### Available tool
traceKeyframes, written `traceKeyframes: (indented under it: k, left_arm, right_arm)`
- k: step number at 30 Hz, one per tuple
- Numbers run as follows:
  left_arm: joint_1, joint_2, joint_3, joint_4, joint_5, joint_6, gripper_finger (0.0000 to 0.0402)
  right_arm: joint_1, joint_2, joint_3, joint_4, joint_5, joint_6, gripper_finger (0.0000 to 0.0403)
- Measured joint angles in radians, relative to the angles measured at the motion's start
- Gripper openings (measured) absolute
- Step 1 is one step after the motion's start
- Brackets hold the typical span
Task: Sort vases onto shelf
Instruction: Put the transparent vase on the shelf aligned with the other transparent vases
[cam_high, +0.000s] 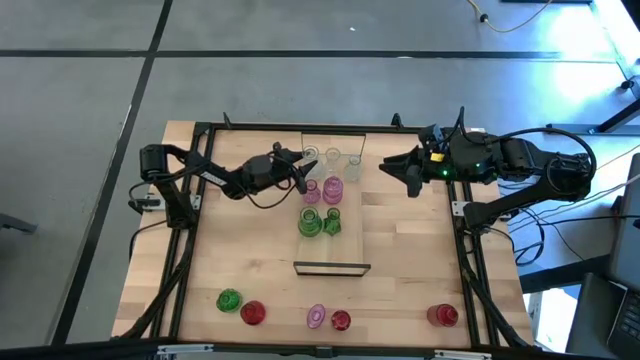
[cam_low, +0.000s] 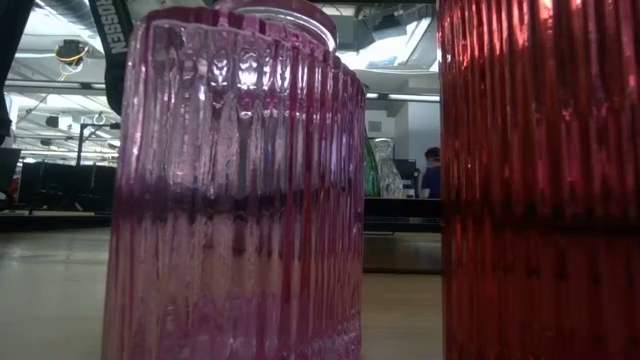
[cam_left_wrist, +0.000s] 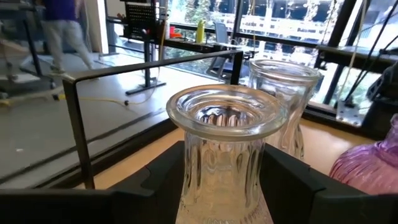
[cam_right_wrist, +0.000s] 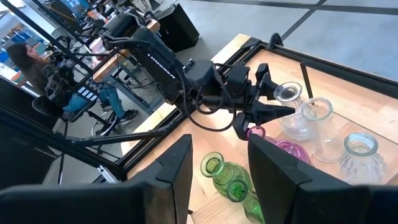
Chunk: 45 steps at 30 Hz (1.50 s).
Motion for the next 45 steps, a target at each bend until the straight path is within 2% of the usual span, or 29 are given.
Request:
traceKeyframes:
  k: [3, 9, 15, 24, 33, 39, 45]
  left_arm:
    - [0.012, 0.000, 0.000, -0.011, 0.034, -0.052, 0.0195]
    - [0.012, 0.000, 0.000, -0.037, 0.034, -0.071, 0.0249]
    - [-0.014, -0.001, -0.002, -0.046, -0.025, -0.001, 0.0278]
    - [-0.022, -0.043, -0.003, -0.054, -0.056, 0.028, 0.0283]
    - [-0.029, -0.125, -0.003, -0.208, -0.067, 0.031, 0.0273]
    - [-0.029, -0.187, -0.002, -0.250, -0.086, 0.031, 0.0273]
    - [-0.033, -0.264, -0.002, -0.382, -0.094, 0.031, 0.0273]
  right_arm:
    - [0.000, 0.000, 0.000, 0.000, -0.001, 0.000, 0.0136]
    - [0.000, 0.000, 0.000, 0.000, -0.001, 0.000, 0.0136]
    - [0.000, 0.000, 0.000, 0.001, -0.001, 0.000, 0.0136]
    - [0.000, 0.000, 0.000, 0.001, -0.008, 0.000, 0.0136]
    - [0.000, 0.000, 0.000, 0.002, -0.008, 0.000, 0.0136]
    - [0.000, 0.000, 0.000, 0.001, -0.008, 0.000, 0.0136]
    - [0.000, 0.000, 0.000, 0.001, -0.008, 0.000, 0.0136]
